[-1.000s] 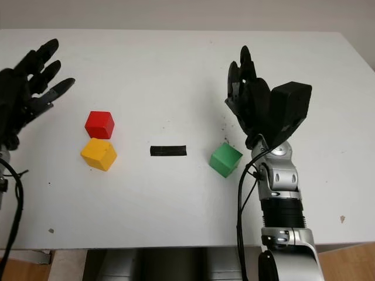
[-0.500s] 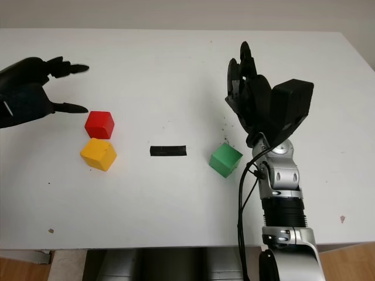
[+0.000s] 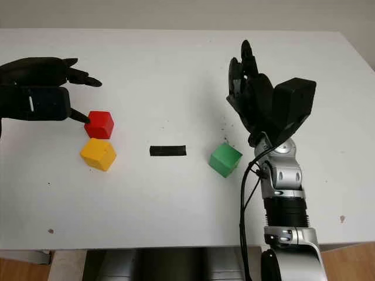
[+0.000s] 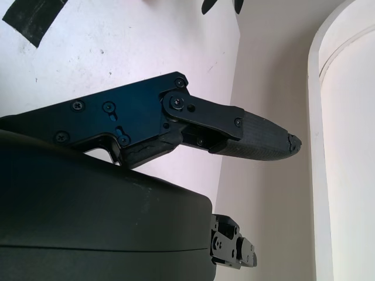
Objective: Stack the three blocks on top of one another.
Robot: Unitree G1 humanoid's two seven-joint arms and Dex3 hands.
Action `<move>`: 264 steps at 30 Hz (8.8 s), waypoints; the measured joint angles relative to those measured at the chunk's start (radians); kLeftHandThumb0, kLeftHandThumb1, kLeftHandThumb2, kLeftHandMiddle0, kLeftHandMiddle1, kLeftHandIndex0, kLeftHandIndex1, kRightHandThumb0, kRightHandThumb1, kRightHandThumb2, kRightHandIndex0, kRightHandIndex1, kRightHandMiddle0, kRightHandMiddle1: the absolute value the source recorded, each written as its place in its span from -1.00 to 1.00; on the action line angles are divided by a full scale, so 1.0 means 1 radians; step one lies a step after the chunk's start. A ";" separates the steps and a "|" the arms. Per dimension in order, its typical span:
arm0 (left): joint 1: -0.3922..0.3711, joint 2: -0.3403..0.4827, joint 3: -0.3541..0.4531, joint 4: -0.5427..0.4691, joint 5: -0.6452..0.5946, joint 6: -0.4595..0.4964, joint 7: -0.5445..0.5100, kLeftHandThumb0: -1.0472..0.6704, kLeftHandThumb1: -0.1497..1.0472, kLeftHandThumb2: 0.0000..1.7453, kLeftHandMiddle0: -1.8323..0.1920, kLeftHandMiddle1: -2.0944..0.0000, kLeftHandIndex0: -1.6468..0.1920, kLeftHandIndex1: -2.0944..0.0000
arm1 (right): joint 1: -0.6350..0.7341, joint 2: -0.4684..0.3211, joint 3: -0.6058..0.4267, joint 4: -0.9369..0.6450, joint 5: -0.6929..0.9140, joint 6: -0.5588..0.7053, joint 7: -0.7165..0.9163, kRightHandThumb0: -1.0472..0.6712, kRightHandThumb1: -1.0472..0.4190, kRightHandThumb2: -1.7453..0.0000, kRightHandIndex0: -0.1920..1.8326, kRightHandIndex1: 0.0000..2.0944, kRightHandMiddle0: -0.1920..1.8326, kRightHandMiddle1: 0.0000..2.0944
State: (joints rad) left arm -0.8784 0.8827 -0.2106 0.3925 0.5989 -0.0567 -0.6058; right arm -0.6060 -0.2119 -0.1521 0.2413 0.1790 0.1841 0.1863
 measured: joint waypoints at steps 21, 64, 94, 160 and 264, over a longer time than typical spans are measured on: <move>-0.018 0.000 0.000 0.003 -0.023 -0.013 -0.094 -0.63 0.69 -0.94 0.92 0.95 0.33 0.88 | 0.000 0.002 0.001 0.000 -0.001 0.003 -0.021 -0.65 -1.00 0.21 -1.00 -1.00 -1.00 -1.00; 0.046 -0.003 -0.035 -0.058 0.080 -0.030 -0.066 -0.63 0.75 -0.93 0.89 0.94 0.35 0.87 | 0.015 0.002 0.004 -0.021 0.003 0.006 -0.027 -0.63 -1.00 0.19 -1.00 -1.00 -1.00 -1.00; 0.130 -0.044 -0.044 -0.041 0.142 -0.114 0.189 -0.29 0.90 -0.93 0.59 0.94 0.45 -0.32 | 0.017 0.002 0.004 -0.027 0.008 0.008 -0.034 -0.63 -1.00 0.20 -1.00 -1.00 -1.00 -1.00; 0.335 -0.379 0.059 -0.295 -0.247 -0.019 0.247 -0.29 1.00 -0.84 0.73 0.95 0.69 -0.61 | 0.036 0.022 0.005 -0.038 0.015 0.009 -0.036 -0.63 -1.00 0.19 -1.00 -1.00 -1.00 -1.00; 0.341 0.128 0.311 -0.297 -0.342 -0.143 -0.056 -0.61 0.74 -0.95 0.80 0.94 0.48 0.92 | 0.042 0.019 0.002 -0.053 0.019 0.032 -0.029 -0.63 -1.00 0.20 -1.00 -1.00 -1.00 -1.00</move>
State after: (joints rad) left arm -0.5378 1.0106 0.1001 0.0959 0.2565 -0.1995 -0.6622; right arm -0.5644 -0.1927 -0.1500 0.1882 0.1983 0.2162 0.1575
